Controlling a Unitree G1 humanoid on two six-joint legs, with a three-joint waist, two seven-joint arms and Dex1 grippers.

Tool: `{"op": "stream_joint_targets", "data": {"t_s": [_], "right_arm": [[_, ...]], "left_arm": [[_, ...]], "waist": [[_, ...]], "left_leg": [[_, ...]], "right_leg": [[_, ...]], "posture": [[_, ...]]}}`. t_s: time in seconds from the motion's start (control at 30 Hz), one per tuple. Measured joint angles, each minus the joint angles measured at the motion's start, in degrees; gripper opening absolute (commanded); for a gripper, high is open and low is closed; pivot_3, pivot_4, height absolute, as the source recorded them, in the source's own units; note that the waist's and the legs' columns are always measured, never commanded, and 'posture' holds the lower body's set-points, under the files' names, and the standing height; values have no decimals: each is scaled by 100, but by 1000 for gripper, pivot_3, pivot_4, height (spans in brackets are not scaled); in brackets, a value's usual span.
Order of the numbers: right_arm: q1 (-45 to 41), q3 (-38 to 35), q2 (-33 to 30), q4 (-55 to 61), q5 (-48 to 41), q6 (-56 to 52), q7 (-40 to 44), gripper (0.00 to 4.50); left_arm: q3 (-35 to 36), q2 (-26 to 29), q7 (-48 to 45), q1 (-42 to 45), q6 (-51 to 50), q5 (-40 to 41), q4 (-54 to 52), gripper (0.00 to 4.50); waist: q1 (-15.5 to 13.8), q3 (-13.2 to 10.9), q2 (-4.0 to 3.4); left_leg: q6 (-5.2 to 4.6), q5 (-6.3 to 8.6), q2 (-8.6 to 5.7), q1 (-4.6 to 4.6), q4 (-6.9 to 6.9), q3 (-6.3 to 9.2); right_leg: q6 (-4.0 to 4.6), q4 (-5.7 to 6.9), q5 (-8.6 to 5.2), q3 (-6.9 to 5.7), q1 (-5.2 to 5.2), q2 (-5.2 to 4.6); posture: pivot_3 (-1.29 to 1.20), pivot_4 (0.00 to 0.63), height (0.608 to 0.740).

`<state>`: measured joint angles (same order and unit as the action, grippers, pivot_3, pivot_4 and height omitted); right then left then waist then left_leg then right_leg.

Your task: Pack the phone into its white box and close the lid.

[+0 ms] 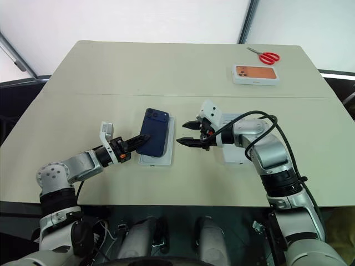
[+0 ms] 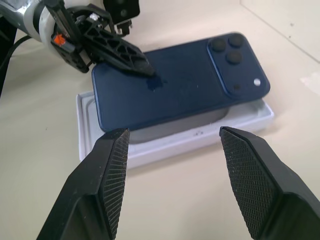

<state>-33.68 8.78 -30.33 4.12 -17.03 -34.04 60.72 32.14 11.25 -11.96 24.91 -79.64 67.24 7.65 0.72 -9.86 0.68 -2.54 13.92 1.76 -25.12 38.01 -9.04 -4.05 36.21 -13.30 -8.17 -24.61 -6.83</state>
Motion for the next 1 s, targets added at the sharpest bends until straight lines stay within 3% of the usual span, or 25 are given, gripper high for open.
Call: {"op": "stream_joint_targets", "data": {"t_s": [0.07, 0.27, 0.3, 0.53, 0.93, 1.0], "right_arm": [[-8, 47, 30, -86, 16, 114, -58, 3050], [-83, 164, 170, -344, 109, 293, -188, 3050], [-92, 171, 180, -348, 109, 328, -190, 3050], [-108, 219, 210, -455, 123, 448, -214, 3050], [-264, 258, 367, -626, 274, 557, -375, 3050], [-275, 257, 389, -712, 296, 596, -423, 2517]], "left_arm": [[-17, 5, 0, -21, -24, 39, 1, 1257], [-108, 87, -95, -38, -98, 347, -185, 4171], [-113, 104, -109, -38, -118, 413, -214, 4462], [-348, 428, -222, -129, -138, 484, -418, 4462], [-881, 1437, -868, -27, 253, 83, -554, 4462], [-894, 1517, -884, 16, 470, -110, -553, 3944]], "waist": [[-3, 0, 0], [-9, 1, -1], [-11, 1, -1], [0, 2, -2], [0, 0, -3], [5, -1, -3]], "left_leg": [[0, 0, 0, 0, 0, 0], [0, 0, -1, 0, 2, 1], [0, 0, -1, 0, 2, 2], [0, 0, 0, 2, 2, 3], [1, 0, 0, -12, 2, 3], [2, 0, -1, -13, 2, 2]], "right_leg": [[0, 0, 0, -1, 1, 0], [0, 0, 0, -2, 3, 0], [0, 0, 0, -2, 4, 0], [0, 0, 0, -3, 5, 2], [1, -1, 0, -2, -9, 1], [1, -1, 0, -2, -10, 0]], "posture": [[0, 150, 738], [0, 150, 738], [0, 150, 738], [0, 150, 738], [0, 150, 738], [0, 150, 738]]}}
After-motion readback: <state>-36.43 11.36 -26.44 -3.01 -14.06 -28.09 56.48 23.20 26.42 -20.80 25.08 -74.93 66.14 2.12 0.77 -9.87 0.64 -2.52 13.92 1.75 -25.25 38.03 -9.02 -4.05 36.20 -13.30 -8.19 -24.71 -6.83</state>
